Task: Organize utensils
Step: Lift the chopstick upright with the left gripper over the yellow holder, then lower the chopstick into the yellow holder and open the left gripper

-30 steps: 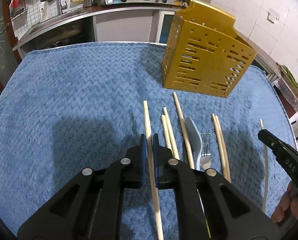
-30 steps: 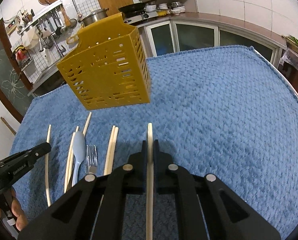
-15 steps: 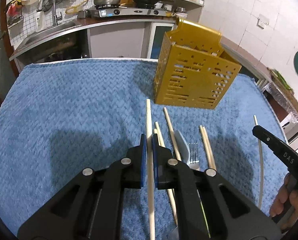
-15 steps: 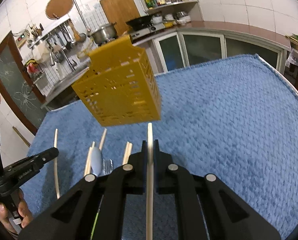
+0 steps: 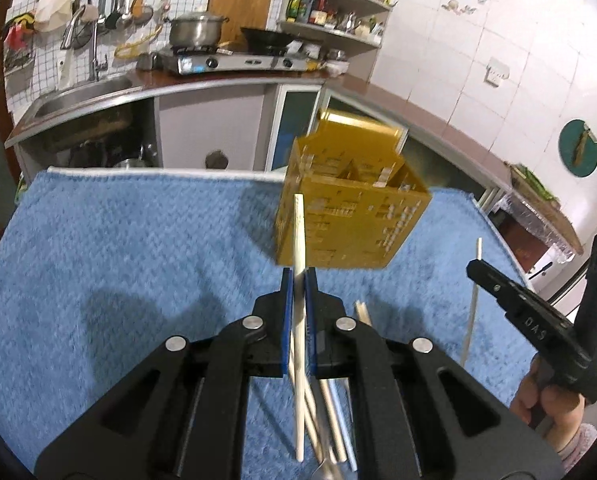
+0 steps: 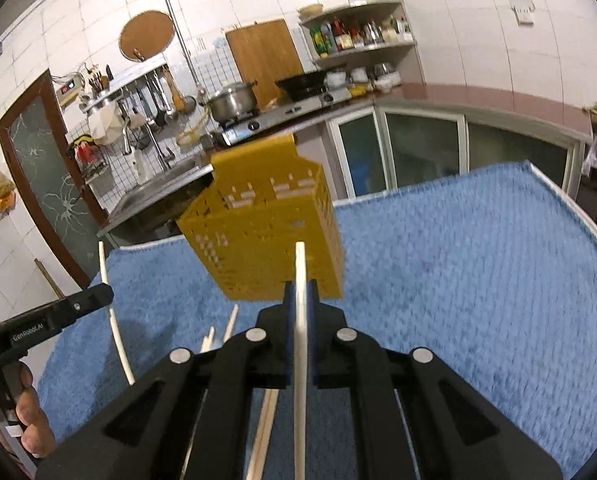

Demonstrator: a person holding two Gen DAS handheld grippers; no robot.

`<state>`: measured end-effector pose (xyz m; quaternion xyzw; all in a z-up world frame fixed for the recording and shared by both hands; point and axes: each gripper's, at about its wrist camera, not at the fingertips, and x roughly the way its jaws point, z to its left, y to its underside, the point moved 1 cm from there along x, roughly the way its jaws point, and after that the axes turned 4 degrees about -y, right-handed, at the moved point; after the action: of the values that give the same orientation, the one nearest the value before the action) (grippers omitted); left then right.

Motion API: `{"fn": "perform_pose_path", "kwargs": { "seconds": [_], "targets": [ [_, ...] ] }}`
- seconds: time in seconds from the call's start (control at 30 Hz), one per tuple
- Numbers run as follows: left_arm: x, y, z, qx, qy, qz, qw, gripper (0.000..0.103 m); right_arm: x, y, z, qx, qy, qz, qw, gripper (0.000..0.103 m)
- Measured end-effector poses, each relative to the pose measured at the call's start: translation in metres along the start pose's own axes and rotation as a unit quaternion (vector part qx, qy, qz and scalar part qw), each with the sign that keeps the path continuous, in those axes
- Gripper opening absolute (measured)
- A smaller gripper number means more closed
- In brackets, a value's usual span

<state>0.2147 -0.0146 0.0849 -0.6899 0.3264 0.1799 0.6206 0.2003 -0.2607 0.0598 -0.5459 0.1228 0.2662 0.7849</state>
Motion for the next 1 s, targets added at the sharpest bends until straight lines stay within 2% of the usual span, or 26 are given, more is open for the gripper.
{"fn": "perform_pose_path", "kwargs": {
  "seconds": [0.1,0.27,0.47,0.53,0.67,0.77,0.9,1.0],
  "targets": [
    [-0.010,-0.017,-0.008,0.009,0.010,-0.022,0.9997,0.004,-0.009,-0.020,0.006,-0.003,-0.007,-0.026,1.000,0.006],
    [-0.026,-0.059,-0.023,0.022,0.016,-0.065,0.9975,0.004,-0.021,-0.076,0.021,-0.021,-0.015,-0.080,0.996,0.006],
    [-0.038,-0.113,-0.040,0.040,0.008,-0.131,0.9906,0.004,-0.019,-0.135,0.037,-0.049,-0.009,-0.153,0.987,0.006],
    [-0.035,-0.126,-0.045,0.043,0.012,-0.141,0.9889,0.004,-0.015,-0.149,0.039,-0.051,-0.010,-0.172,0.984,0.006],
    [-0.022,-0.146,-0.057,0.060,-0.004,-0.168,0.9839,0.004,-0.003,-0.175,0.039,-0.051,-0.014,-0.199,0.979,0.006],
    [-0.009,-0.163,-0.059,0.059,-0.007,-0.181,0.9817,0.004,0.006,-0.190,0.042,-0.065,0.000,-0.230,0.971,0.006],
    [0.012,-0.177,-0.061,0.062,-0.031,-0.209,0.9755,0.004,0.019,-0.200,0.042,-0.076,0.011,-0.263,0.962,0.006],
    [0.038,-0.173,-0.059,0.058,-0.033,-0.201,0.9773,0.004,0.031,-0.194,0.038,-0.082,0.005,-0.274,0.958,0.006]
  ]
}}
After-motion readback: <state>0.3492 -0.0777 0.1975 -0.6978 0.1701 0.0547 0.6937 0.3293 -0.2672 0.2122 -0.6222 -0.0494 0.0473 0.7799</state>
